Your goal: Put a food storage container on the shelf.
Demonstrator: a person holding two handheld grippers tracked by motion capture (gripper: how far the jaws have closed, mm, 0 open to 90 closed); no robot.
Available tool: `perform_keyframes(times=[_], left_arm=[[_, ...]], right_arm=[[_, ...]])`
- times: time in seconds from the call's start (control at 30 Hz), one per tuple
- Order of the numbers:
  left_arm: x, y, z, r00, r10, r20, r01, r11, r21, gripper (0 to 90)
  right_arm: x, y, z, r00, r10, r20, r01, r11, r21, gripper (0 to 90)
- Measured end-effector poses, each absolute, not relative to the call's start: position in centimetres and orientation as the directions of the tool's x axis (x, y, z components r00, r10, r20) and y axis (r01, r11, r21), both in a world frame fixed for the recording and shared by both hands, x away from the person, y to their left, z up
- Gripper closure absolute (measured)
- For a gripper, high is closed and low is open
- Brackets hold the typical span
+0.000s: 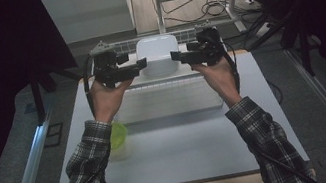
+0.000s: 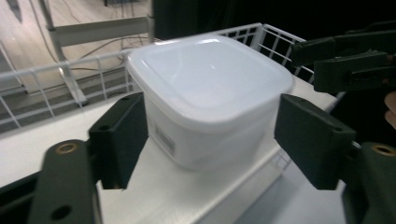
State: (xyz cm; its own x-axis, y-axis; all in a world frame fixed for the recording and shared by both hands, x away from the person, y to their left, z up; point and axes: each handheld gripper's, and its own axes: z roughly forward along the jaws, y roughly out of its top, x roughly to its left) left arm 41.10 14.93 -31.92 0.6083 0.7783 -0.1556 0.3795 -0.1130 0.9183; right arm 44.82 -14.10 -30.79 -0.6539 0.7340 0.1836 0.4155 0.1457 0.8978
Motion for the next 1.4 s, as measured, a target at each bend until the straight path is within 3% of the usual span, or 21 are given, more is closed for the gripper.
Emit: perform_keyframes(times=[0.33, 0.57, 0.93, 1.4], left_arm=[[38.4, 15.2, -34.6, 0.666, 0.729, -0.158, 0.412, -0.184, 0.892, 13.2], [36.6, 14.8, -36.3, 0.681, 0.724, -0.108, 0.398, -0.243, 0.885, 7.7], [33.6, 14.7, -39.3, 0.697, 0.717, -0.036, 0.333, -0.279, 0.901, 5.5], [31.0, 14.9, -42.3, 0.732, 0.68, -0.038, 0.325, -0.301, 0.896, 2.2]], right_arm=[[42.0, -14.6, -32.2, -0.698, 0.704, 0.131, 0.37, 0.198, 0.908, 16.4], [40.3, -14.9, -33.6, -0.724, 0.682, 0.1, 0.354, 0.243, 0.903, 10.6], [37.8, -15.8, -36.5, -0.754, 0.652, 0.077, 0.349, 0.3, 0.888, 3.6], [35.3, -18.0, -40.2, -0.757, 0.65, 0.07, 0.345, 0.307, 0.887, 0.7]])
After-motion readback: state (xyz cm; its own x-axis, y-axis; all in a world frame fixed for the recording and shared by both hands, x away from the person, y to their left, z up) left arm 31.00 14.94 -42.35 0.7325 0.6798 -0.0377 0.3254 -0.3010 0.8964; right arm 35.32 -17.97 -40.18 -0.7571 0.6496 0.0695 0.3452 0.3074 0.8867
